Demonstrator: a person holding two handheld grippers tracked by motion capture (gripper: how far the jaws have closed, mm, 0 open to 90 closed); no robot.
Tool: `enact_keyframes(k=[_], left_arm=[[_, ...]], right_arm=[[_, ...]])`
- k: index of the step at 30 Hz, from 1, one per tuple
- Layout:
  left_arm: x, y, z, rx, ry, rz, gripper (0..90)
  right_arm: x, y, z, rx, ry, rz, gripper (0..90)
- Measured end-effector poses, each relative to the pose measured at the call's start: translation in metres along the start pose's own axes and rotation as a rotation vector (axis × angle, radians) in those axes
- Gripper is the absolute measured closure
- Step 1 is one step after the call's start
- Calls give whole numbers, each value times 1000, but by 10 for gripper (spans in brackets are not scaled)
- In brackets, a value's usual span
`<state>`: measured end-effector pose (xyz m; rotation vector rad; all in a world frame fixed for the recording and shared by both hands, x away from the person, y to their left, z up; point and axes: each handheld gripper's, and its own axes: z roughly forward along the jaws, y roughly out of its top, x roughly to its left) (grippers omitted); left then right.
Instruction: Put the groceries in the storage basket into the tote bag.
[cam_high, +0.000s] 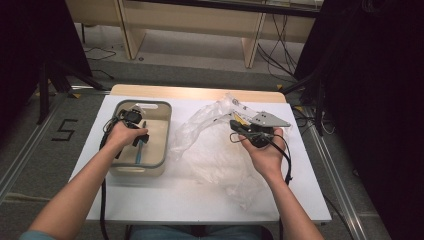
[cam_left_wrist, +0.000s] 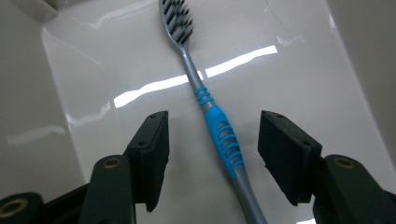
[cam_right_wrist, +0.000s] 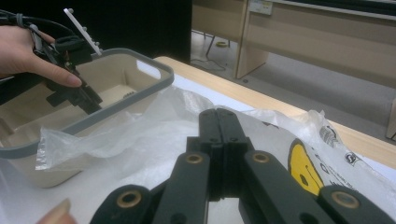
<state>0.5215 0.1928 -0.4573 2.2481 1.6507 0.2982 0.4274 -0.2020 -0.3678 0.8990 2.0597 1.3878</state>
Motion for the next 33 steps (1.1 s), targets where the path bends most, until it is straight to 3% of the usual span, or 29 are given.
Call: enact_keyframes(k=[18,33], left_arm=[[-2,2,4,47,1,3,536],[-3,9,3,142,-4,15,667]], right_arm=[[1,0,0,2,3,-3,900],[1,1,-1,-1,2,-2,900]])
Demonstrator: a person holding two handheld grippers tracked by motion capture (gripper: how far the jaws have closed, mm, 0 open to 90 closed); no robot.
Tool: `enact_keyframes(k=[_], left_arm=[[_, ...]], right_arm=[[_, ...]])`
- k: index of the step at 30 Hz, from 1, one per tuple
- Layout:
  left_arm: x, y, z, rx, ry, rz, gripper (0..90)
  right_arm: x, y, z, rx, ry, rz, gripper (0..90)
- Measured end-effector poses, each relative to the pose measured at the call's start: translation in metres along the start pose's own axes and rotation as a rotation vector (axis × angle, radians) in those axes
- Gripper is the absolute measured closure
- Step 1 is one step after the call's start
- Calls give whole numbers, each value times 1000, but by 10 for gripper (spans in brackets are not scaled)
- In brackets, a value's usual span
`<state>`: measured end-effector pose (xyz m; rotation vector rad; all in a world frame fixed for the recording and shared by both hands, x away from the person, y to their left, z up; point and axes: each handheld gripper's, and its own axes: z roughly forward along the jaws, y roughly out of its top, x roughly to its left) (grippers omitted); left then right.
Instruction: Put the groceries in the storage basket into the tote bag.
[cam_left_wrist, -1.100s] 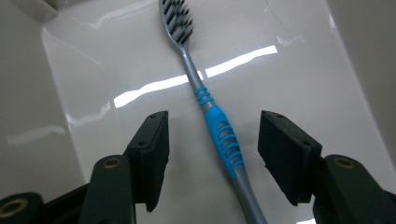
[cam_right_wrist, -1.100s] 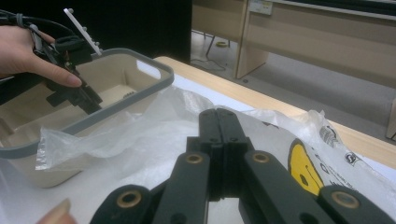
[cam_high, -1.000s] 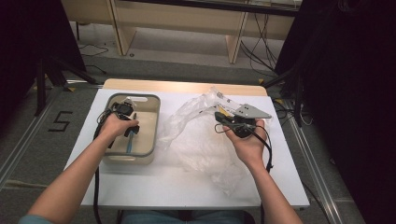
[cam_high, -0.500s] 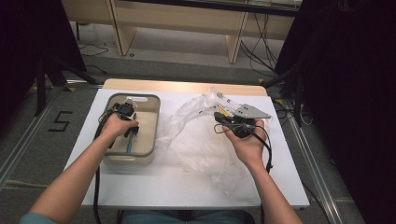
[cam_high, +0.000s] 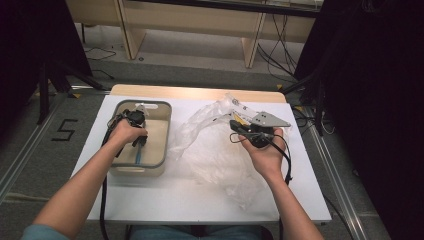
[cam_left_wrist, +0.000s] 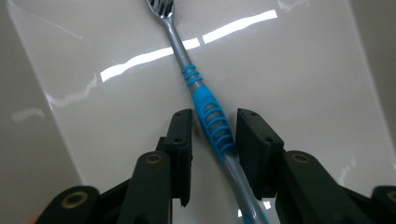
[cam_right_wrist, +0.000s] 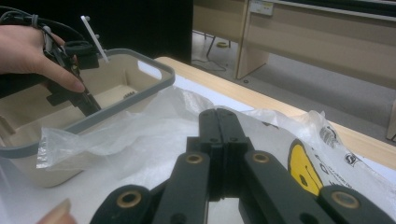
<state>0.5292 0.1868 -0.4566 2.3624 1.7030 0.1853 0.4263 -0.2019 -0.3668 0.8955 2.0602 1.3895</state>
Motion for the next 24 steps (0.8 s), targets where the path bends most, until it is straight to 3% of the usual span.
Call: enact_keyframes(k=[10,24], left_arm=[[3,2,0,11,1,-20,734],[2,3,0,23,9,-4,777]], right_arm=[[0,0,0,1,0,1,900],[0,0,-1,1,1,1,900]])
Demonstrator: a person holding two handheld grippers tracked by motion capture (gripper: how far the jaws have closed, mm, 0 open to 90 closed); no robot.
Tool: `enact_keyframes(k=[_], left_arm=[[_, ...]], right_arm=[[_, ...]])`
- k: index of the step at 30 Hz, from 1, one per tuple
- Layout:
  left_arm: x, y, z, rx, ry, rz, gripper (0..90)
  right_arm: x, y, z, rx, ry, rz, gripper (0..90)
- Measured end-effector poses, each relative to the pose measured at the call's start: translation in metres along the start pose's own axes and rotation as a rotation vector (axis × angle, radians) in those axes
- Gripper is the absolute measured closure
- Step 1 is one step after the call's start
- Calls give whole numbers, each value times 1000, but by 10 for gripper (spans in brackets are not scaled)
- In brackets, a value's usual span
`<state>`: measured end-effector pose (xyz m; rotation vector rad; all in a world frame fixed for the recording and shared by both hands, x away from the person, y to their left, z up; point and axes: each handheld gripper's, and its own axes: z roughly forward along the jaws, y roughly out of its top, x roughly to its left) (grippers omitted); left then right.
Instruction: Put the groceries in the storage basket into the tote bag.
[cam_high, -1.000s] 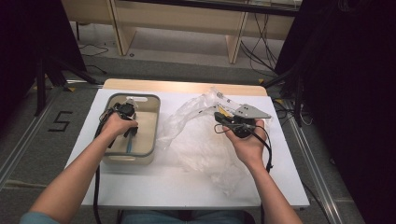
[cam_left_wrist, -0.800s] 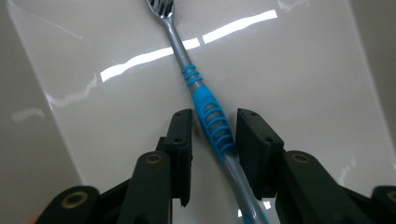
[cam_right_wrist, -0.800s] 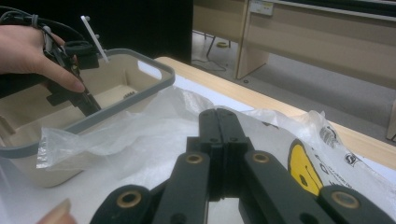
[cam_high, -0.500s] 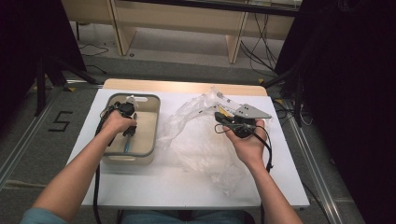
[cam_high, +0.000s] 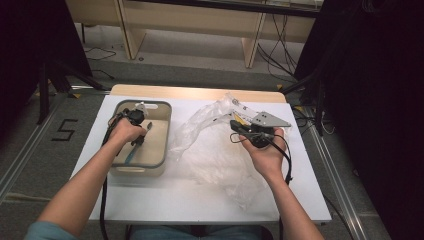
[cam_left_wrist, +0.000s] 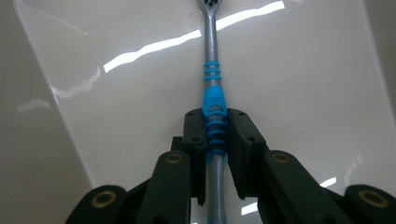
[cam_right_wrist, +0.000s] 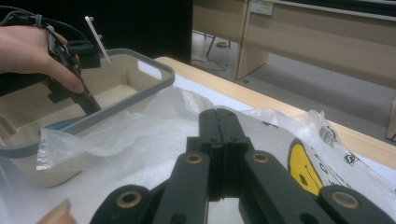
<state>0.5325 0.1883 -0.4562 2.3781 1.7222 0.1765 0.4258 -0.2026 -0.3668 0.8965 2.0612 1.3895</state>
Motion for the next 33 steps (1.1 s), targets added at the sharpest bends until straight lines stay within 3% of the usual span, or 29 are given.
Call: enact_keyframes(k=[10,33], left_arm=[[-2,0,-1,7,15,-11,784],[2,-3,-2,-38,-14,-36,785]], right_arm=[[0,0,0,-1,-1,1,900],[0,0,0,1,-1,3,900]])
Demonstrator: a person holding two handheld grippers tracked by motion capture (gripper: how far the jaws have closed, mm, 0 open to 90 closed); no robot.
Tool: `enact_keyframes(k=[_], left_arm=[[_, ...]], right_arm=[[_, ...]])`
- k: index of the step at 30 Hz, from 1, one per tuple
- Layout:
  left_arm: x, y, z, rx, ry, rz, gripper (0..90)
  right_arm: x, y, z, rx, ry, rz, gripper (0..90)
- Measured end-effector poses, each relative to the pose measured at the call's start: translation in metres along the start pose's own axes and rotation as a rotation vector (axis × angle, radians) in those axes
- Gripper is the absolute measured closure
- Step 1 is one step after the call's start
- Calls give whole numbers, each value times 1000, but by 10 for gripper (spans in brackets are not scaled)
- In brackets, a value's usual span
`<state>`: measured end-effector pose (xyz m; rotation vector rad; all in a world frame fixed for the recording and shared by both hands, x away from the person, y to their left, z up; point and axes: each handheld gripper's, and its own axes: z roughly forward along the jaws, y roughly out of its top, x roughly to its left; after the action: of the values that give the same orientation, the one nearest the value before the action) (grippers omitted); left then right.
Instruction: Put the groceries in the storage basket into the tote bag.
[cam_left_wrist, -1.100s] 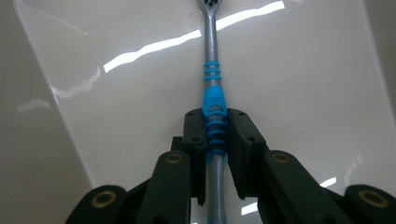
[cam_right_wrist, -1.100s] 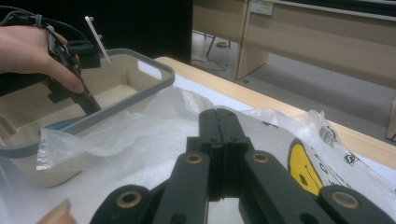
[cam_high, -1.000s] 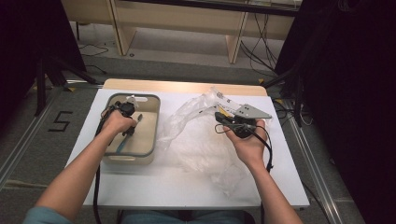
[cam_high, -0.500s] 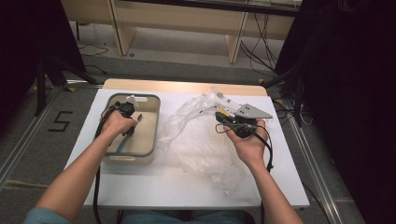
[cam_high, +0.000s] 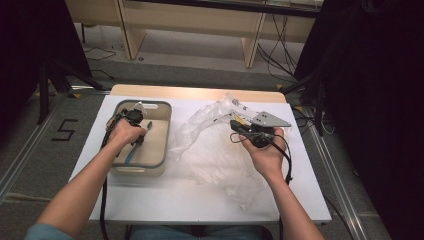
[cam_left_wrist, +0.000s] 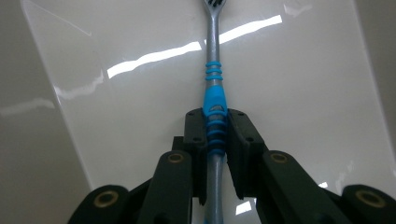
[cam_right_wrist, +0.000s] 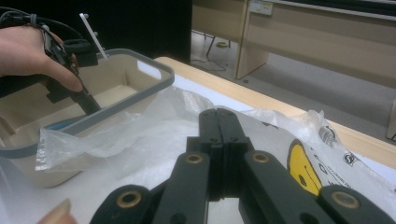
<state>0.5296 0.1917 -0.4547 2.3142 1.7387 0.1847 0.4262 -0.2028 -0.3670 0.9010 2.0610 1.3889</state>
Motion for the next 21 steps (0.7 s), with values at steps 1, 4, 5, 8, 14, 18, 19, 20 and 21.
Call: enact_keyframes(k=[1,4,5,8,14,18,19,20,21], left_arm=[[0,0,-1,-6,-1,0,785],[0,0,-3,-28,-4,1,785],[0,0,-4,-36,-5,0,786],[0,0,-7,-58,-8,0,785],[0,-2,-15,-101,-18,-1,785],[1,-3,-20,-128,-22,-5,785],[2,-4,-20,-131,-23,-3,785],[2,-4,-21,-134,-24,-4,785],[2,-4,-21,-138,-25,-6,785]], right_arm=[[0,0,0,0,0,0,900],[0,0,0,1,0,0,900],[0,0,0,0,0,1,900],[0,0,0,1,-1,0,900],[1,0,0,0,1,0,900],[1,0,1,0,2,0,900],[1,0,1,-1,3,0,900],[1,0,1,0,2,-1,900],[1,0,1,-1,3,0,900]])
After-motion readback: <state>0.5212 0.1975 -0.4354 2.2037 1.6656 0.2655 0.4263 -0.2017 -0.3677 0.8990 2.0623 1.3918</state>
